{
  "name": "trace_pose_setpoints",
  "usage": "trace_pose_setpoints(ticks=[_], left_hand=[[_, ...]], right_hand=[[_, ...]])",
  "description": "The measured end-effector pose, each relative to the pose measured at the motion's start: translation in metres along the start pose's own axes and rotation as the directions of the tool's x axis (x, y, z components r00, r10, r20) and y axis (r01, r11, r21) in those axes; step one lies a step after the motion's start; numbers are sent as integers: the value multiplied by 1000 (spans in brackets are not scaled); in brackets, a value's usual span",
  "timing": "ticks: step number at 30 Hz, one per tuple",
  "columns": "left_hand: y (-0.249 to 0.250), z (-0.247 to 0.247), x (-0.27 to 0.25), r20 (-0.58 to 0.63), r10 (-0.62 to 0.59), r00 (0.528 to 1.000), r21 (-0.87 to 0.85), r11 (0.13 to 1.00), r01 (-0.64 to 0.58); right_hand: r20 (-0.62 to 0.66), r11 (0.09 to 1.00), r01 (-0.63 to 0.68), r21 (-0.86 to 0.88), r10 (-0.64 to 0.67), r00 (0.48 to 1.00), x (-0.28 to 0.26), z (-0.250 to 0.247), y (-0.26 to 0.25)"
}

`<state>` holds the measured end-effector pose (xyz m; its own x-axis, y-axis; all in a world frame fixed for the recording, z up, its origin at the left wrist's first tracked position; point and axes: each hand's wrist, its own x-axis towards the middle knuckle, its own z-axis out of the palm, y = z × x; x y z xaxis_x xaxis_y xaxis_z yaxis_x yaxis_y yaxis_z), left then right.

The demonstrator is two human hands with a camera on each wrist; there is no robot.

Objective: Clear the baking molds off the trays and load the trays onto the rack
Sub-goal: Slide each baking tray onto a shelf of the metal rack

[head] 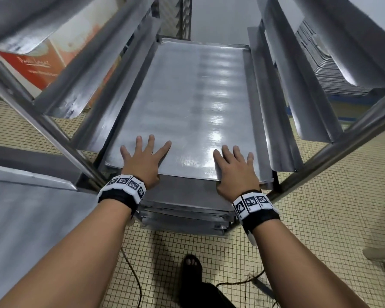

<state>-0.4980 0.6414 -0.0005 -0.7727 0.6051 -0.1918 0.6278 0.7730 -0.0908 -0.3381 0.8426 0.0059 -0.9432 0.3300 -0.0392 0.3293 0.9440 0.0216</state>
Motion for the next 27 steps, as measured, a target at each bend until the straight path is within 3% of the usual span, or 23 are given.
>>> trace_pose_setpoints(ticks=[5,10,14,17,23,25,27], left_hand=[[-3,-1,3,-2,-7,1000,-29,1000,6],[-4,7,-20,-186,31,982,23,999,-27],[-8,22,-64,-96,-3,995,-28,1000,0],[-19,30,-104,-96,-27,995,-86,996,19],[-67,53,-200,67,-233,970,-242,940,243],[-84,69,-236,78,-340,937,-264,899,348],[-100,87,-279,121,-474,872,-282,826,488]], right_hand=[[-7,1000,-19,-2,19,1000,3,2,-2],[-138,1000,-17,-22,14,990,-5,5,-9],[-143,997,-72,-17,69,987,-19,2,-20],[-101,996,-83,-28,80,992,-34,1,-32],[-22,999,34,3,-34,999,-83,-3,-100],[-5,990,133,44,-133,991,-95,-6,-133],[19,962,259,86,-262,965,-104,-6,-168]])
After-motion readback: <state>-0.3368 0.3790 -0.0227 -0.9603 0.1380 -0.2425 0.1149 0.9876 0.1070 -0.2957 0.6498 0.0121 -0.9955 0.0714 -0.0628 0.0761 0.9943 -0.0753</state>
